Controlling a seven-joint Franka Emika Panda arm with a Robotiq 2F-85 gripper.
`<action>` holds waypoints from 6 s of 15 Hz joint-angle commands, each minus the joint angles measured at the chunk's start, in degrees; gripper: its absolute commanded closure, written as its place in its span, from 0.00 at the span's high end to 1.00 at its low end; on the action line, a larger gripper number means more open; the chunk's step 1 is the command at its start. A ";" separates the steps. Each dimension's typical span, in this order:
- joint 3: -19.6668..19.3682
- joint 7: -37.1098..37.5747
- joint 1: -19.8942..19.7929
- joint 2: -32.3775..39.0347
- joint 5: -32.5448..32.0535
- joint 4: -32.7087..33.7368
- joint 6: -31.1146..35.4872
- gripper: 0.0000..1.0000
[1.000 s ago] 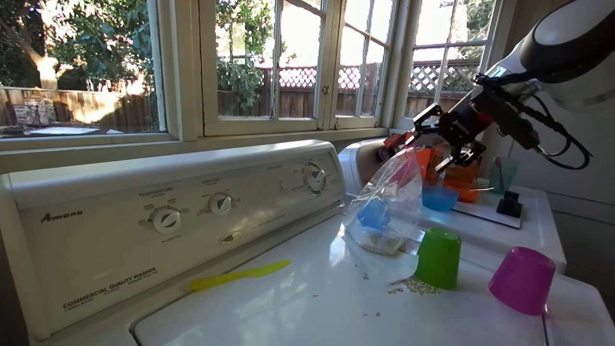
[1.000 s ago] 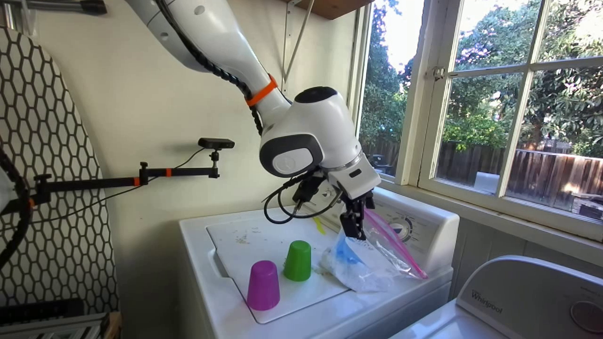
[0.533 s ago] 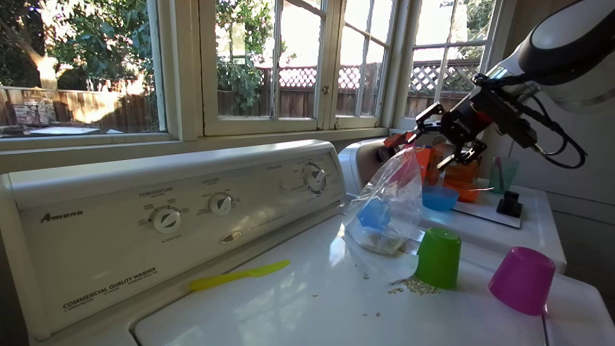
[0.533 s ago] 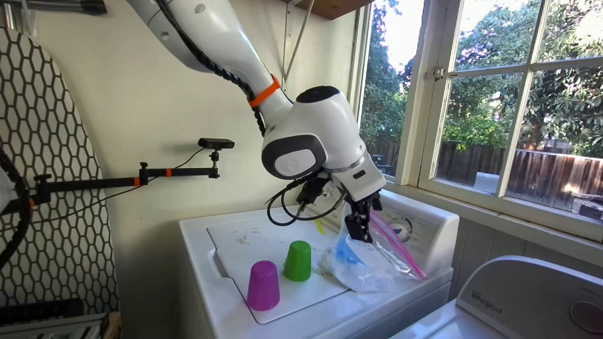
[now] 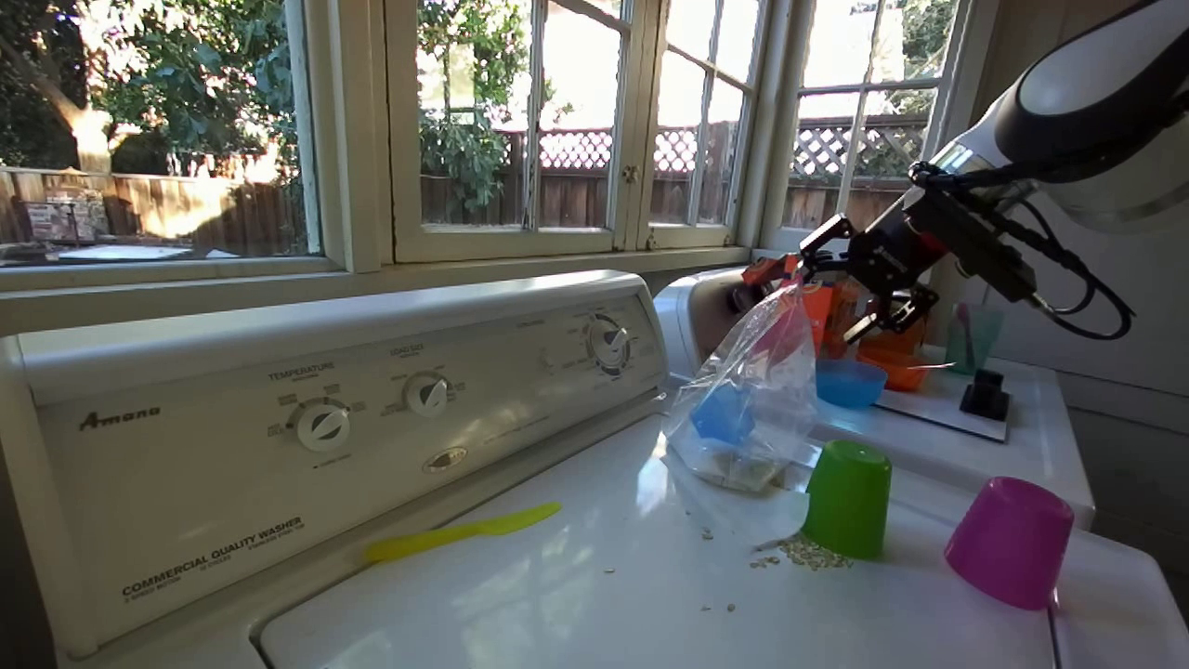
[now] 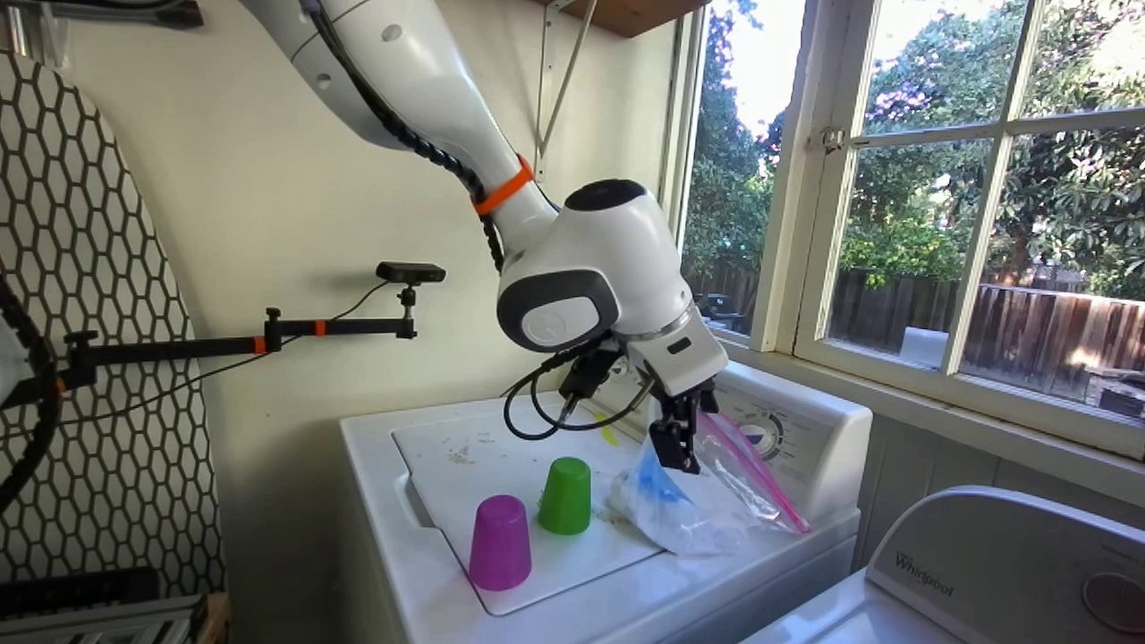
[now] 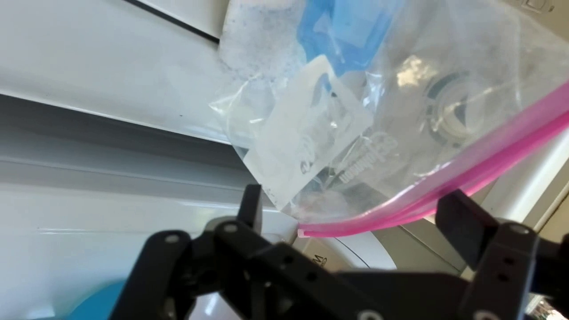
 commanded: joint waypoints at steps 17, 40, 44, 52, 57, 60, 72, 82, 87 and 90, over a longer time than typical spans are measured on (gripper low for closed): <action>3.72 -13.34 0.53 -5.88 2.45 0.61 -27.87 0.00; 5.74 -28.98 3.94 -9.38 -0.77 -0.30 -43.14 0.00; 6.22 -32.22 4.50 -9.64 -2.32 -0.64 -44.91 0.00; 5.40 -33.02 4.32 -13.67 -2.81 -2.57 -41.89 0.50; 3.84 -32.54 3.98 -17.12 -2.50 -3.41 -40.86 0.87; 3.32 -29.76 3.68 -18.16 -2.92 -4.05 -38.86 1.00; 4.16 -7.95 1.92 -18.38 -9.30 -6.93 -29.15 0.12; 4.42 2.89 0.29 -16.22 -14.14 -5.78 -30.16 0.00; 4.42 6.51 0.51 -16.30 -13.82 -5.81 -31.16 0.00; 4.55 7.69 0.52 -18.16 -14.22 -6.93 -30.98 0.00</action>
